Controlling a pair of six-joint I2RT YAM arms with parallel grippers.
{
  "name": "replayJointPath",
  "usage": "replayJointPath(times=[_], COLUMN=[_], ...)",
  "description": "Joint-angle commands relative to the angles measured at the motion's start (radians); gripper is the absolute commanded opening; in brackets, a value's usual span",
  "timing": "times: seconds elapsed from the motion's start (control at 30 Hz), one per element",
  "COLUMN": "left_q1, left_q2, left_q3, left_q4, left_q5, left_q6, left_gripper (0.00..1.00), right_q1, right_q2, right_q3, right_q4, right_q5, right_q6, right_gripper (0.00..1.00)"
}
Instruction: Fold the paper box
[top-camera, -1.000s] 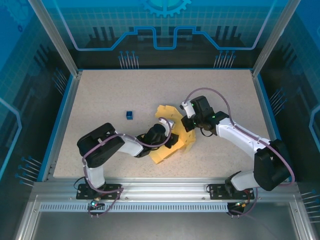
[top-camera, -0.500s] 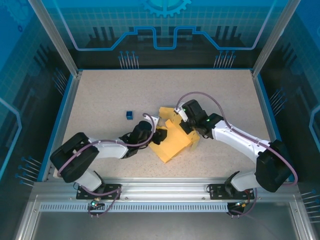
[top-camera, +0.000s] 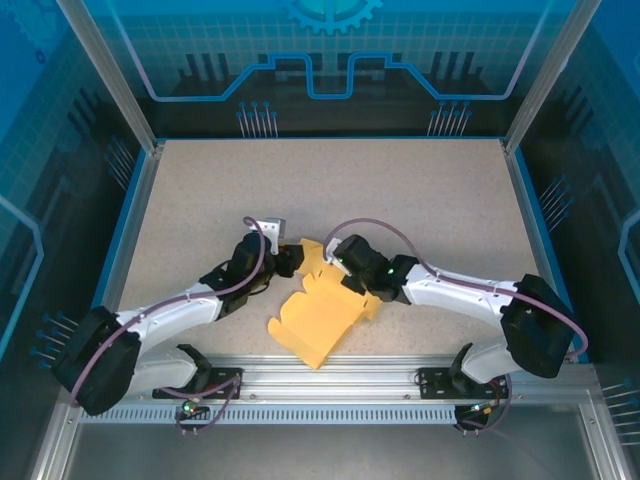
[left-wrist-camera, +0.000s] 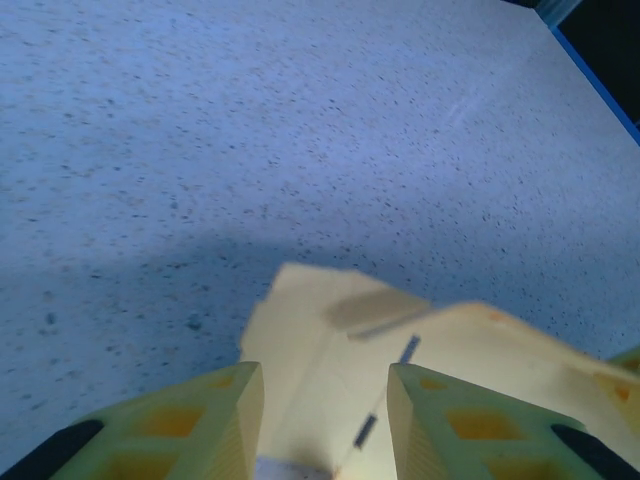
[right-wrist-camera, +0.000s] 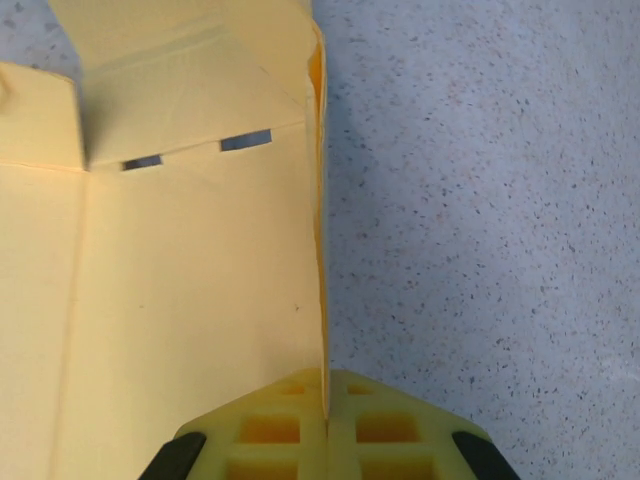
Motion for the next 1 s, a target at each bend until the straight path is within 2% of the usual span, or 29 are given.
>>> replayJointPath(times=[0.0, 0.13, 0.27, 0.33, 0.53, 0.77, 0.97], left_q1=[0.024, 0.029, 0.024, -0.007, -0.144, -0.212, -0.244], left_q2=[-0.062, -0.099, -0.095, -0.066, 0.160, 0.450, 0.571], left_q3=[-0.021, -0.024, -0.021, -0.019, 0.069, 0.211, 0.219], left_q4=[-0.097, -0.111, -0.074, -0.041, 0.027, 0.118, 0.170], left_q5=[-0.021, 0.012, 0.135, 0.169, 0.173, 0.180, 0.144], left_q6=[-0.028, -0.016, -0.003, 0.009, 0.083, 0.121, 0.124], left_gripper=[0.39, 0.40, 0.41, 0.39, 0.31, 0.19, 0.12], right_q1=[0.011, -0.020, -0.096, -0.138, -0.231, -0.243, -0.244], right_q2=[0.021, 0.001, -0.043, -0.058, -0.068, -0.074, -0.093], right_q3=[-0.003, 0.037, 0.060, 0.068, 0.072, 0.063, 0.064], right_q4=[0.023, 0.011, 0.000, -0.003, 0.009, 0.017, 0.011], right_q5=[0.093, 0.098, 0.052, 0.029, -0.013, -0.038, -0.055], right_q6=[-0.026, -0.046, -0.048, -0.045, -0.041, -0.033, -0.030], right_gripper=[0.00, 0.00, 0.00, 0.00, 0.00, 0.00, 0.00])
